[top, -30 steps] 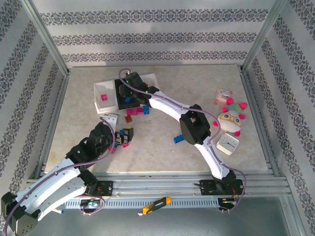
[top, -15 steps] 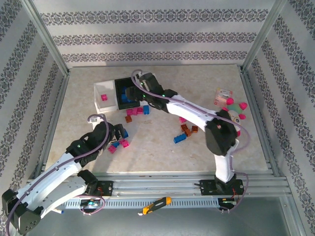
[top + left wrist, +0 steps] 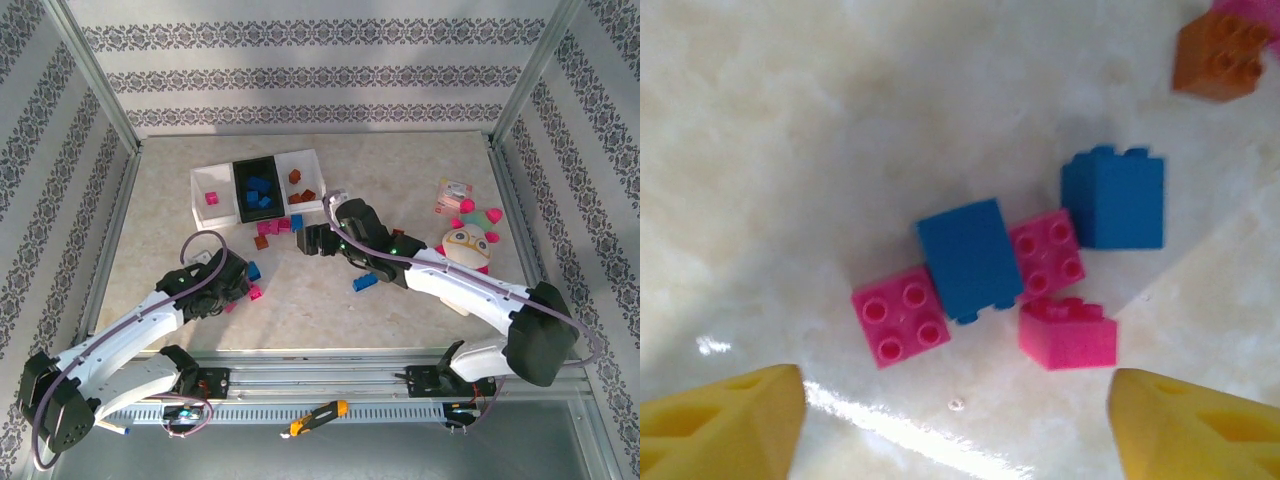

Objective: Sort the legos into containers by color
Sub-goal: Pick up the lego from the bottom-left of the table.

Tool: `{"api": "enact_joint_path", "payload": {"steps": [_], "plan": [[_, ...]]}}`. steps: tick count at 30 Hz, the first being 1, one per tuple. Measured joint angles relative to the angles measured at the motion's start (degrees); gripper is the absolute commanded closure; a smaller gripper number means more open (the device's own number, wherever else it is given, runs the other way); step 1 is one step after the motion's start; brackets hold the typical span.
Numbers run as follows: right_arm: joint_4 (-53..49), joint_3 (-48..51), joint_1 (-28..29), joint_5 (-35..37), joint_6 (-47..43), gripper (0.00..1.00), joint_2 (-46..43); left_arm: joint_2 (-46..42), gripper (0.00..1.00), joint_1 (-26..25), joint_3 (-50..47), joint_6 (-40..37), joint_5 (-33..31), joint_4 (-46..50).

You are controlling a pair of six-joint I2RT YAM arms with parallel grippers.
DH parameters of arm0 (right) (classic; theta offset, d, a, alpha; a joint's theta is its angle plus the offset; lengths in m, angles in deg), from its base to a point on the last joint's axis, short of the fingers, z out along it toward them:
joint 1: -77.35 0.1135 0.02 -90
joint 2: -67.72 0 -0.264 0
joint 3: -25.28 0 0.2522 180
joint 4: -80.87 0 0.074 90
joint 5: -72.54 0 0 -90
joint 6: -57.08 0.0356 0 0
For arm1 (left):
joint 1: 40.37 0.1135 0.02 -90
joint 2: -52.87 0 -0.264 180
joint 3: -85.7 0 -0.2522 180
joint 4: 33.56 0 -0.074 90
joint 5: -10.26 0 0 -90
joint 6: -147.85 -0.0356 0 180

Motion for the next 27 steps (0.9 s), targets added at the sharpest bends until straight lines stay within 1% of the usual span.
{"api": "enact_joint_path", "payload": {"steps": [4, 9, 17, 21, 27], "plan": [[-0.35, 1.01, 0.07, 0.57, 0.72, 0.2, -0.24, 0.68, 0.3, 0.02, -3.69, 2.78, 2.82, -0.02], [-0.24, 0.11, 0.07, 0.83, 0.81, 0.2, 0.74, 3.43, 0.29, 0.61, -6.14, 4.2, 5.18, -1.64], [-0.17, -2.4, 0.07, 0.61, 0.83, 0.2, 3.23, 7.61, 0.28, 2.93, -6.45, 4.07, 7.15, -6.08], [-0.15, -2.69, 0.07, 0.15, 1.01, 0.2, 3.76, 10.88, 0.29, 6.6, -6.47, 3.43, 7.89, -8.46], [-0.17, -2.69, 0.07, -0.07, 1.25, 0.2, 3.93, 11.58, 0.31, 9.97, -6.49, 1.75, 7.91, -9.31]]}}
